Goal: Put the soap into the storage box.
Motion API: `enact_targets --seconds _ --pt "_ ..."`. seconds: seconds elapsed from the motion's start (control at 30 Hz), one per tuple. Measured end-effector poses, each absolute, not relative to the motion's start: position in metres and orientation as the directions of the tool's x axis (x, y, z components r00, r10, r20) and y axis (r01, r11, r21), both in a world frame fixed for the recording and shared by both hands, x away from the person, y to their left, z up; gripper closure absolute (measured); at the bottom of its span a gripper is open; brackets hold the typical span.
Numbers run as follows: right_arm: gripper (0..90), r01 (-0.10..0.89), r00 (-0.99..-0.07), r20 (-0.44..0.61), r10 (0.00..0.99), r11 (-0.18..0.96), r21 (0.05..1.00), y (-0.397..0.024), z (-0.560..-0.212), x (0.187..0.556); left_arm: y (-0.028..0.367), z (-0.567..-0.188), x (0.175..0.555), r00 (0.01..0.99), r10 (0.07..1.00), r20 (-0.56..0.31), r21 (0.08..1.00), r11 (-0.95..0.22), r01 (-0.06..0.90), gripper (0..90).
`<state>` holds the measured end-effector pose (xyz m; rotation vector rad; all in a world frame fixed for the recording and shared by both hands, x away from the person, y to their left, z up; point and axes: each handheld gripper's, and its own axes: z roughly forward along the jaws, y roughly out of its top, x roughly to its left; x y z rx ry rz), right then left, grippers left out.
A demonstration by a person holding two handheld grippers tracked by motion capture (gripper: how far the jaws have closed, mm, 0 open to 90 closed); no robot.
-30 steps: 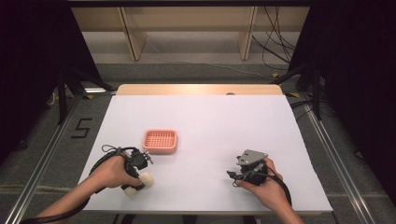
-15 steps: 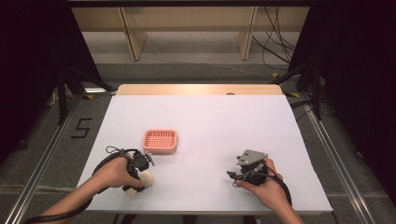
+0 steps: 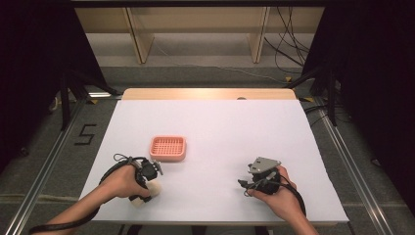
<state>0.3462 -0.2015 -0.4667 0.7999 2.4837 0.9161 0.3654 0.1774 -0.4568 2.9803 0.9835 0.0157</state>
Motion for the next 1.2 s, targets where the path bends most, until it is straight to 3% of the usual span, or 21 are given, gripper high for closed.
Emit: enact_targets --seconds 1.2 --pt "35.4 0.373 -0.766 -0.154 0.624 0.627 0.684 -0.202 -0.466 0.347 0.180 -0.424 0.370 0.791 0.612 -0.002 0.189 -0.776 0.601 49.2"
